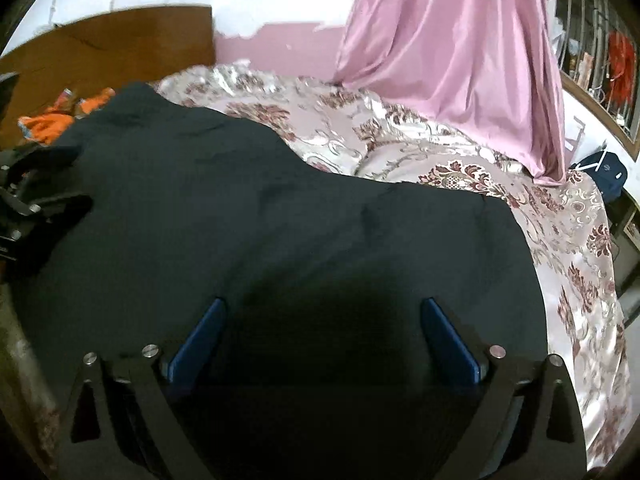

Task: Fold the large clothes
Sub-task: 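Lay the jacket flat on the bedspread with both tools, then grasp the jacket edge with both tools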

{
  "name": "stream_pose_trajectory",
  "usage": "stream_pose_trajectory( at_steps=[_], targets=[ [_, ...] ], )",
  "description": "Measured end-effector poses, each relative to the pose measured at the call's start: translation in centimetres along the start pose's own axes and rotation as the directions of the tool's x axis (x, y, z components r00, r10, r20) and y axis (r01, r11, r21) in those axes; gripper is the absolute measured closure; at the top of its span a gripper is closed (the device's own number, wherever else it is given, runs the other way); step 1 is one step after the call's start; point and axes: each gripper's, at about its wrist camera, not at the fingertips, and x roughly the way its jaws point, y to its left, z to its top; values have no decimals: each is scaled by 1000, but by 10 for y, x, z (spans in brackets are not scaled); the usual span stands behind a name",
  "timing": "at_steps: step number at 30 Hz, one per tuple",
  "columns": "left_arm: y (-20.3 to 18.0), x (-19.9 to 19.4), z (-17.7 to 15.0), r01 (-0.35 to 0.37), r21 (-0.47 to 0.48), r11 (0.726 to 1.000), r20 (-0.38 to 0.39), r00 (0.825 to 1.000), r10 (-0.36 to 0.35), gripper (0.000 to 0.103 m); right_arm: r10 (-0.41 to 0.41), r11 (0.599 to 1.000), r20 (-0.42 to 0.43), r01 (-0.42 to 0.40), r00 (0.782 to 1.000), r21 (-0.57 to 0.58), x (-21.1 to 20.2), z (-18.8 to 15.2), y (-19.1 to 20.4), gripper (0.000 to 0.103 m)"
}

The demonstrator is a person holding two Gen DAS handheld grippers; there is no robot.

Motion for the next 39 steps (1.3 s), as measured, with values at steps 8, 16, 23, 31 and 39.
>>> stream_pose_trajectory(
  at_steps=[8,16,23,31,39],
  targets=[
    [61,61,45,-156,-146,977,-92,985,144,0,-58,986,-123,76,991,146,80,56,-41,1],
    [82,91,29,-76,-283,956,-117,992,44,0,-52,974,-110,75,993,214,120,51,-49,1],
    [80,90,25,-62,-298,952,-75,996,41,0,-53,969,-53,64,997,237,117,44,-51,1],
    [78,89,24,-60,-301,952,-59,997,44,0,-61,968,-27,66,998,242,116,43,-51,1],
    [77,88,24,-68,-303,950,-48,997,55,0,-73,969,-32,78,997,234,117,42,-49,1]
  ],
)
